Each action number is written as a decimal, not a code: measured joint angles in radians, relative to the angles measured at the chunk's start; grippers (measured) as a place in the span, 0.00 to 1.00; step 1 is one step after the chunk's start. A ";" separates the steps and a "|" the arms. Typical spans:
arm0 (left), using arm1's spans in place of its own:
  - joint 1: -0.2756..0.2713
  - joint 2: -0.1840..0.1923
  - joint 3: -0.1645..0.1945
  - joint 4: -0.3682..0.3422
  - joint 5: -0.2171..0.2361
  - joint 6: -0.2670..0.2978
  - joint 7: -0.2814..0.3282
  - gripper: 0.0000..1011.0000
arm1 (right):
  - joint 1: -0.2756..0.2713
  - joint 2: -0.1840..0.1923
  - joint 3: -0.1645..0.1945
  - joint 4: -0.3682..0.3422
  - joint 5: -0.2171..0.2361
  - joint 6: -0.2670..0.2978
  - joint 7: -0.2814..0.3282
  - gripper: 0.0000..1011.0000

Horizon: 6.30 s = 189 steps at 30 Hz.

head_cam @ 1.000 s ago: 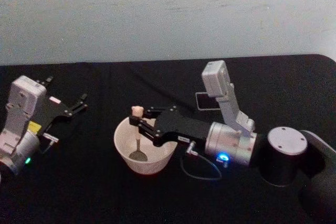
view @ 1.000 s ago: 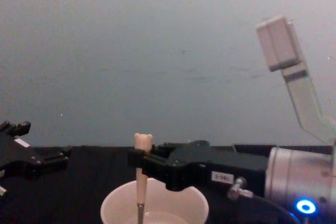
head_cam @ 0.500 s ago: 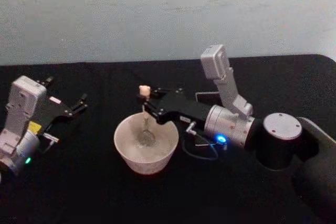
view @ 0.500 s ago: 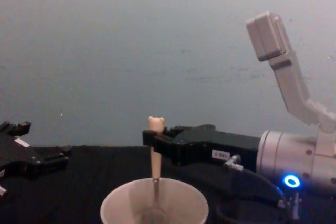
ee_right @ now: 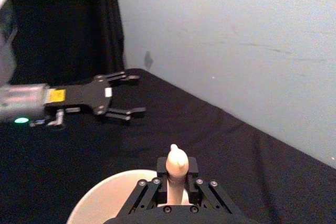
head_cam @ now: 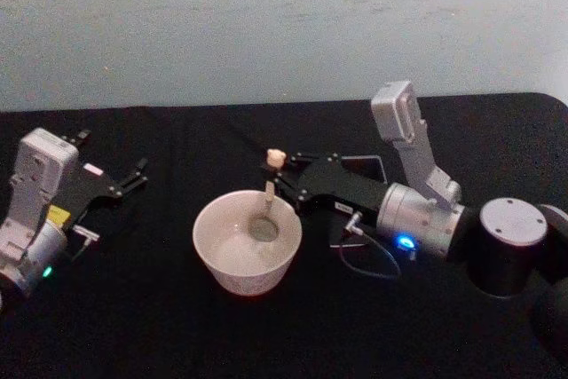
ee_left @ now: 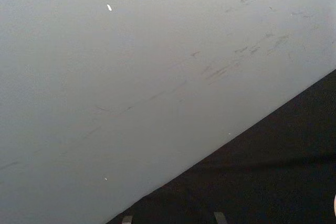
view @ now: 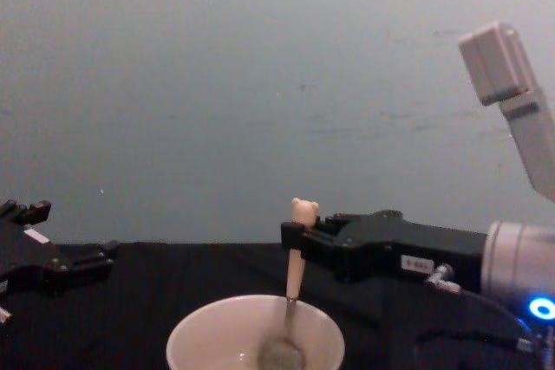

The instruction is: Pick up the stirring spoon with one hand, stir inside the cup, then place it back in its original position.

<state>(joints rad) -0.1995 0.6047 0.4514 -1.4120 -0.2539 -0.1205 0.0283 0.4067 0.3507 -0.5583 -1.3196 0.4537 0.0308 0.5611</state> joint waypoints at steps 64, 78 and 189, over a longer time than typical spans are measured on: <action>0.000 0.000 0.000 0.000 0.000 0.000 0.000 0.99 | -0.106 0.093 0.009 -0.191 0.083 0.027 0.028 0.20; 0.000 0.000 0.000 0.000 0.000 0.000 0.000 0.99 | -0.088 0.048 0.028 -0.172 0.109 0.030 -0.031 0.20; 0.000 0.000 0.000 0.000 0.000 0.000 0.000 0.99 | -0.220 0.178 0.202 -0.205 0.209 0.062 -0.129 0.20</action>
<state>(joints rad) -0.1996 0.6047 0.4514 -1.4120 -0.2539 -0.1205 0.0283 0.1865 0.5291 -0.3564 -1.5250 0.6627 0.0930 0.4318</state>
